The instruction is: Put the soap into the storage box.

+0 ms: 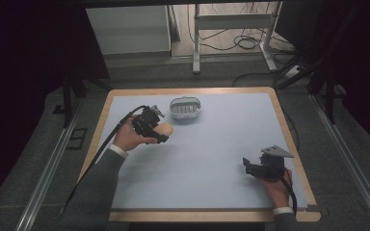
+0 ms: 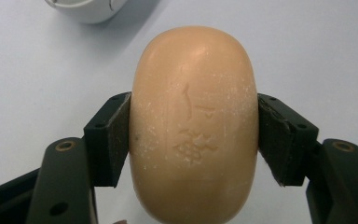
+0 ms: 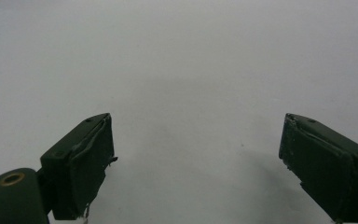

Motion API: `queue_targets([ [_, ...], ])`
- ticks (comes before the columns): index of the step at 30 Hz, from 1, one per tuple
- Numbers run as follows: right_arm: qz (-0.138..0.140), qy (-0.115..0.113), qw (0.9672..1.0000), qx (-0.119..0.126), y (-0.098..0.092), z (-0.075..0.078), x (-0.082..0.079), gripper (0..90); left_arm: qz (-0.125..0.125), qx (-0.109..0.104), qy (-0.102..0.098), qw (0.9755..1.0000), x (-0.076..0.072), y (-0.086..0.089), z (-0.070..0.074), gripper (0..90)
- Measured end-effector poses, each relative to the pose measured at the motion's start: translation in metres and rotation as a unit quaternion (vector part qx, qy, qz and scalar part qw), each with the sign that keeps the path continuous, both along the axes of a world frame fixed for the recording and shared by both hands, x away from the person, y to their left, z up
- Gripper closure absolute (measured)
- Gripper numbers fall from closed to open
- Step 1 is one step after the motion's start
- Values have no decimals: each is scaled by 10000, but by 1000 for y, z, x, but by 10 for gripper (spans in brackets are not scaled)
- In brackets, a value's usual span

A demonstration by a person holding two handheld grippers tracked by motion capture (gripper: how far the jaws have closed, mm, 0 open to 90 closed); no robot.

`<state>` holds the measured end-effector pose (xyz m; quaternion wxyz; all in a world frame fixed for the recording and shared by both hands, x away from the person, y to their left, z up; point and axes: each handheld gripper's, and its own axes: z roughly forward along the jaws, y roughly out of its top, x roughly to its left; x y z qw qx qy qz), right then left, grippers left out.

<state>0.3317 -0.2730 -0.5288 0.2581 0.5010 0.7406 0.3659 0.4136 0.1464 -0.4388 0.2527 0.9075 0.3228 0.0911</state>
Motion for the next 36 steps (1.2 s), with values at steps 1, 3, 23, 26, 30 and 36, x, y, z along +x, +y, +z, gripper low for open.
queue_targets([
  [1, 2, -3, 10000, -4, 0, 0, 0, 102, -7, 39, -3, 10000, 2, -1, 1, 329],
  [3, 0, -3, 10000, -5, 0, 0, 0, 102, -2, 38, -16, 10000, 3, -1, 1, 330],
  [23, -3, -6, 10000, 7, 0, 0, 0, 102, 111, 14, 39, 9999, 25, -1, -1, 329],
  [26, -7, -3, 10000, 10, 0, 0, 0, 102, 103, 0, 43, 9999, 29, -1, -1, 329],
  [30, -9, -1, 10000, 16, 0, 0, 0, 102, 121, 4, 54, 9999, 35, -3, -1, 329],
  [36, -8, 5, 10000, 22, -1, 0, 0, 102, 154, -5, 67, 9999, 42, -5, -3, 329],
])
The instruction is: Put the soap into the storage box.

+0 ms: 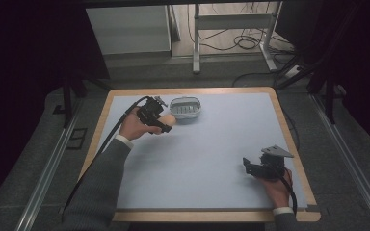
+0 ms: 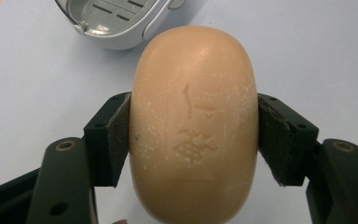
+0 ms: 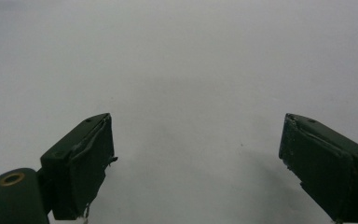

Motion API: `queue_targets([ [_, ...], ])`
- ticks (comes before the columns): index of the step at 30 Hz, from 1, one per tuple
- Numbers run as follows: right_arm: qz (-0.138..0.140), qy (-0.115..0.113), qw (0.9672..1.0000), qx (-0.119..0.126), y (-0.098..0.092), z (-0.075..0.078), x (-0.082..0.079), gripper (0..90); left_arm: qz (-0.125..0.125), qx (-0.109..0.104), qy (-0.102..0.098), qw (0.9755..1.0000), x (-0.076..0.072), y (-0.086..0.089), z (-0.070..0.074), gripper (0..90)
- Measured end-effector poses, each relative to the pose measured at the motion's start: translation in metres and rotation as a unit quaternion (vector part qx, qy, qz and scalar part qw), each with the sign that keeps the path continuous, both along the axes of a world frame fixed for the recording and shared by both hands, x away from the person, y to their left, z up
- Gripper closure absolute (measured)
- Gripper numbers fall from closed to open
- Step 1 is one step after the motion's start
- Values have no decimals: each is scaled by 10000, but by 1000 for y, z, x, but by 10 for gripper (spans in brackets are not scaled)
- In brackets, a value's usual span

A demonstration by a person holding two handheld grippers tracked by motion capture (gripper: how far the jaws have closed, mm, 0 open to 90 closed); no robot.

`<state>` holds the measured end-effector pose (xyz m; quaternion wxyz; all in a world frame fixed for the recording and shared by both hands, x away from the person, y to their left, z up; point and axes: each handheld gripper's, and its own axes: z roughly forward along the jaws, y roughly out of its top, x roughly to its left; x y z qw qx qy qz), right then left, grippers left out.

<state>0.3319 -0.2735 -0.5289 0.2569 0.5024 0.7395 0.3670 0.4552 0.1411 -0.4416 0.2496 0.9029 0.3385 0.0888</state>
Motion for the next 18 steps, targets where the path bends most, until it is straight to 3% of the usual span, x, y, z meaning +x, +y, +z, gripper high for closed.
queue_targets([
  [18, -4, 17, 10000, -7, 0, 0, 0, 102, 15, 6, -26, 10000, 20, -8, 4, 329],
])
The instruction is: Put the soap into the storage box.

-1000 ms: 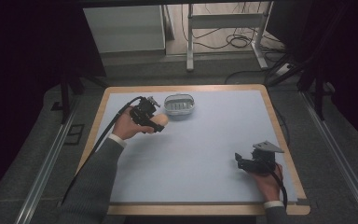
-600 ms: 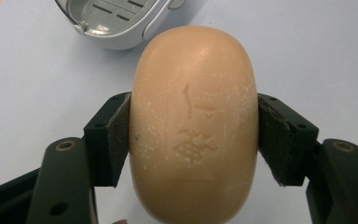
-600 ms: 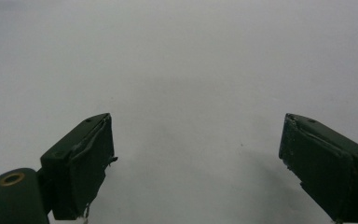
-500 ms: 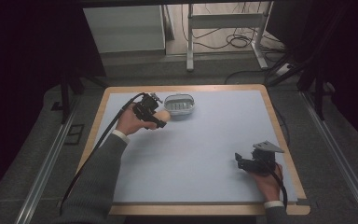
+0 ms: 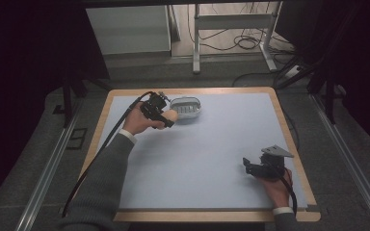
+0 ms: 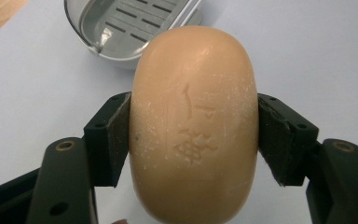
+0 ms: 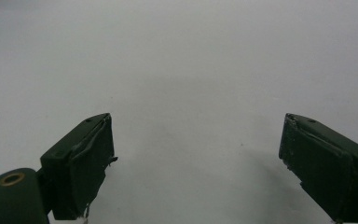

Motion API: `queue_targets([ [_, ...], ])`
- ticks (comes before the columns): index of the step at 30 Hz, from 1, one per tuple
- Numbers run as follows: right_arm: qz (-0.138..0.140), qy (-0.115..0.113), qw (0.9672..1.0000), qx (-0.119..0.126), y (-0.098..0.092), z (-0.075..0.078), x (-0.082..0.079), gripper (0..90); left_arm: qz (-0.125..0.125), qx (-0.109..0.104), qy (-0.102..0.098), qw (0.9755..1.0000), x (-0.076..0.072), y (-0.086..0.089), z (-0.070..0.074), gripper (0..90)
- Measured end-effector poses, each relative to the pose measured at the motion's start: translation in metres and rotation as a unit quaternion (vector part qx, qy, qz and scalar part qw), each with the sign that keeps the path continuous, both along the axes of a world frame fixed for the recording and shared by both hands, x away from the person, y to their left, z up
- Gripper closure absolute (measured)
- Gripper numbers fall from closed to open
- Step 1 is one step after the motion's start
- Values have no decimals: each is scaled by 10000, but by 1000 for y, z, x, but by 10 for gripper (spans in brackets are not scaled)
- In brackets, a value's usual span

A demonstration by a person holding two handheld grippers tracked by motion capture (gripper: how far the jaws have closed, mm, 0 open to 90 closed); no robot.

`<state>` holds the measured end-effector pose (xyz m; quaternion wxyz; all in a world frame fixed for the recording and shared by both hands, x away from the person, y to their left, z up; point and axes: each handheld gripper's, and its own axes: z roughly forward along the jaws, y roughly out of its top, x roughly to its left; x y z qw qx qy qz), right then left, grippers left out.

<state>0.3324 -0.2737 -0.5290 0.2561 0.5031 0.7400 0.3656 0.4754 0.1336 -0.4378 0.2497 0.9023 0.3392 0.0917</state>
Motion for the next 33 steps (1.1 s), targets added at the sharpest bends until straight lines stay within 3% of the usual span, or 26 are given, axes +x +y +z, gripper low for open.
queue_targets([
  [33, 4, -4, 10000, 1, 0, 0, 0, 102, -131, 36, 4, 9999, 32, -21, 8, 329],
])
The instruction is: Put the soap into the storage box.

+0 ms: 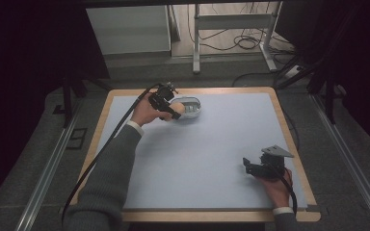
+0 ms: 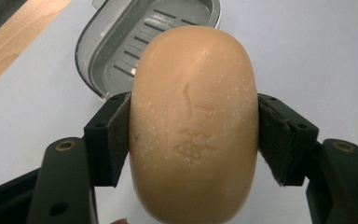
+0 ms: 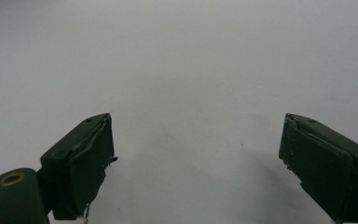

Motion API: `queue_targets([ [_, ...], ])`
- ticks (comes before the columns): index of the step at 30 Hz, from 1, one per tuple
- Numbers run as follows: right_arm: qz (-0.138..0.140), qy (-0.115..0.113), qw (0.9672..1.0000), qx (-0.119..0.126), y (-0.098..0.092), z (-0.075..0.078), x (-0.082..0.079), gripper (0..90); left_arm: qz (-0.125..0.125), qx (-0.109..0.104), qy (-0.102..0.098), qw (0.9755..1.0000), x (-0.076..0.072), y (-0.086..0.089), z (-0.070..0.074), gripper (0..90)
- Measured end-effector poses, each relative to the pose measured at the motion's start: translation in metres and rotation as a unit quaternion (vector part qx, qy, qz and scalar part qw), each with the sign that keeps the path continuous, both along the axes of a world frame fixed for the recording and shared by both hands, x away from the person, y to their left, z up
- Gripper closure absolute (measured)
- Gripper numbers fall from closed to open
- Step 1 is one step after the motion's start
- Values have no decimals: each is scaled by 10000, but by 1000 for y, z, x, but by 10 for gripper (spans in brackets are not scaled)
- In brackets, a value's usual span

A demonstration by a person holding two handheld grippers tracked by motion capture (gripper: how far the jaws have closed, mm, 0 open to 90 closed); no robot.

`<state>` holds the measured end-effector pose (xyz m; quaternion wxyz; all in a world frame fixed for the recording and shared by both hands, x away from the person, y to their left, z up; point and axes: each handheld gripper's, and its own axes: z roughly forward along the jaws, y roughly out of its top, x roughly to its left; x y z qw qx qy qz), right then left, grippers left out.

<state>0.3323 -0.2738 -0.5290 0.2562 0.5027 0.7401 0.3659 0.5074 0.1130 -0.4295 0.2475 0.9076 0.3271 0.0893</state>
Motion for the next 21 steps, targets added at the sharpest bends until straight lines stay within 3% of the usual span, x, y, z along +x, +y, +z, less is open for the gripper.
queue_targets([
  [21, -14, -17, 10000, 2, 0, 0, -1, 103, -103, 17, -56, 9999, 21, -20, 3, 329],
])
